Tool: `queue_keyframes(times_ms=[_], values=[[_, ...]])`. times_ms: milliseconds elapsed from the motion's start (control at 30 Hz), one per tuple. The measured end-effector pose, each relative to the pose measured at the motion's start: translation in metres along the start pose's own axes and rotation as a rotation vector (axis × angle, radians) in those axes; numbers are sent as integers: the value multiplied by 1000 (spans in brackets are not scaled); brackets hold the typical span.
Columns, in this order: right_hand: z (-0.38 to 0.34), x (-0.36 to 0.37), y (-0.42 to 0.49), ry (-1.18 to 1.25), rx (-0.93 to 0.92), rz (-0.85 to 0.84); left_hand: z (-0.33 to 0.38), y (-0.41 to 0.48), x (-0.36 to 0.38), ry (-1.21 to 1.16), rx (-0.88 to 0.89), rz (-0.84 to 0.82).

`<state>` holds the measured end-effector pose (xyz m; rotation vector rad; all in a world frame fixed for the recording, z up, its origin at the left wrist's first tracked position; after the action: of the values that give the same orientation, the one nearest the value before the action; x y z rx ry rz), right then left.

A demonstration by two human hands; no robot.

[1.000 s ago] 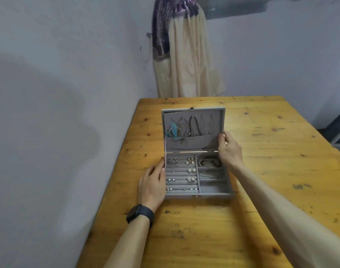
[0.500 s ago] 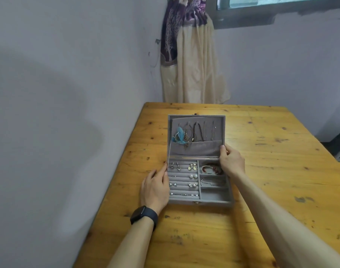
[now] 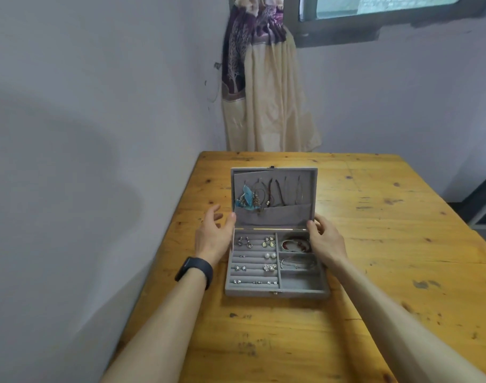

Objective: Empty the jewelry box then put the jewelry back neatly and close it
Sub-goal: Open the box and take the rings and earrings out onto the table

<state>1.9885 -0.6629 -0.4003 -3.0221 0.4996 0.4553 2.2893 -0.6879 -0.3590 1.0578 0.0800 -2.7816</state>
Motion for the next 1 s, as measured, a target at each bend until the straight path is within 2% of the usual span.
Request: queue_keyframes(times_ms=[233, 467, 767, 1000], values=[[5, -1, 4, 38, 26, 7, 25, 35, 5, -66, 64, -36], [2, -6, 8, 46, 41, 41, 50, 42, -9, 198, 167, 64], [-5, -9, 11, 55, 56, 71, 68, 50, -23, 215, 247, 92], [-18, -7, 11, -10, -5, 70, 70, 50, -24, 268, 285, 92]])
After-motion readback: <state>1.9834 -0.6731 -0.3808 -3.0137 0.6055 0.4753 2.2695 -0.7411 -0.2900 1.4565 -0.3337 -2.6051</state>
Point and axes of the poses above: each hand's wrist, its own y-axis towards the middle knuckle, its own x-axis out of the palm, z = x × y, the point moved 10 cm from there along y, towards the middle knuckle, and after that the axes turned 12 degrees about y, right-handed, at the moved point
